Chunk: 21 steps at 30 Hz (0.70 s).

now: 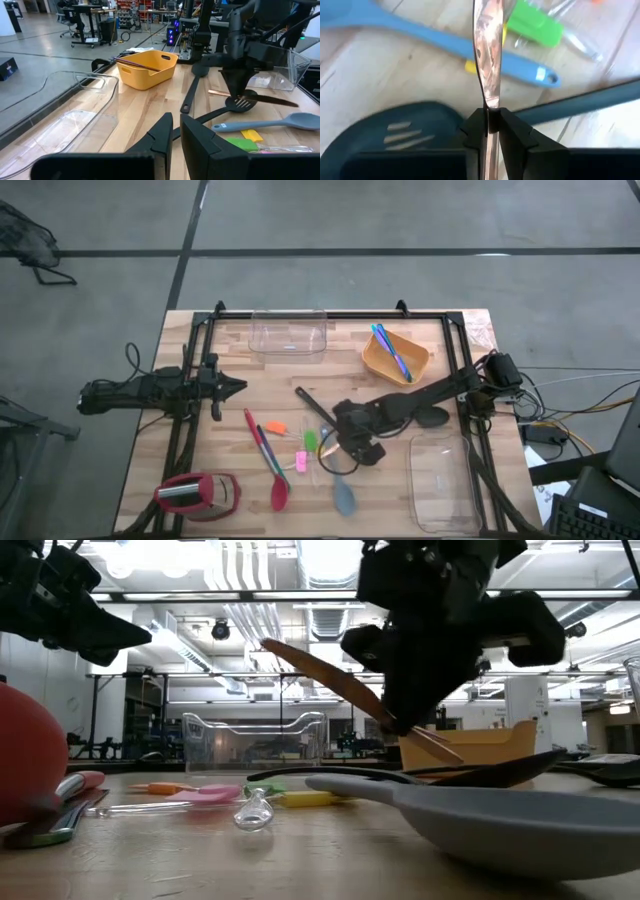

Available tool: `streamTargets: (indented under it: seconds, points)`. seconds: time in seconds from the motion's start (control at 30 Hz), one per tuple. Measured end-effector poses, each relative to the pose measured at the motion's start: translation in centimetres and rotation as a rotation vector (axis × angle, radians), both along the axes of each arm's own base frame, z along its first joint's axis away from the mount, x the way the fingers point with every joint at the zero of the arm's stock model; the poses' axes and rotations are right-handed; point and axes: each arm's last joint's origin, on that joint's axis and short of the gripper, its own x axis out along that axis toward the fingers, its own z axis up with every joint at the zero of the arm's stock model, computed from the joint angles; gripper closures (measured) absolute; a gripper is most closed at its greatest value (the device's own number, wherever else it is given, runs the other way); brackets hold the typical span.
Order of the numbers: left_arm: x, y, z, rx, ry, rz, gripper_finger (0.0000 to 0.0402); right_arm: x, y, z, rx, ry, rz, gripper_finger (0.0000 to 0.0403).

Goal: Pick & Place Kitchen Items
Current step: Put the gold kitchen knife into the yellow bin

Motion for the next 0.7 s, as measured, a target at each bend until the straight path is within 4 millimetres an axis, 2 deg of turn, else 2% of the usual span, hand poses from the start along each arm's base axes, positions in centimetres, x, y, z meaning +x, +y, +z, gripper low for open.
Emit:
streamTargets:
  seconds: [0.2, 0.33, 0.5, 0.7]
  points:
    - [0.0, 0.0, 0.0, 0.000, 0.000, 0.000, 0.0358, 0.9, -1.4, 1.1, 0.035, -0.032, -0.110, 0.0364]
    - [0.0, 0.0, 0.0, 0.000, 0.000, 0.000, 0.0358, 1.2, -2.9, 2.7, 0.080, -0.071, -0.217, 0.0367]
    - [0.0, 0.0, 0.0, 0.000, 0.003, 0.000, 0.0358, 1.1, -5.8, 5.1, 0.172, -0.109, -0.438, 0.0364]
    - [0.0, 0.0, -0.1, 0.000, 0.010, 0.000, 0.0358, -0.7, -9.8, 7.0, 0.216, -0.104, -0.717, 0.0365]
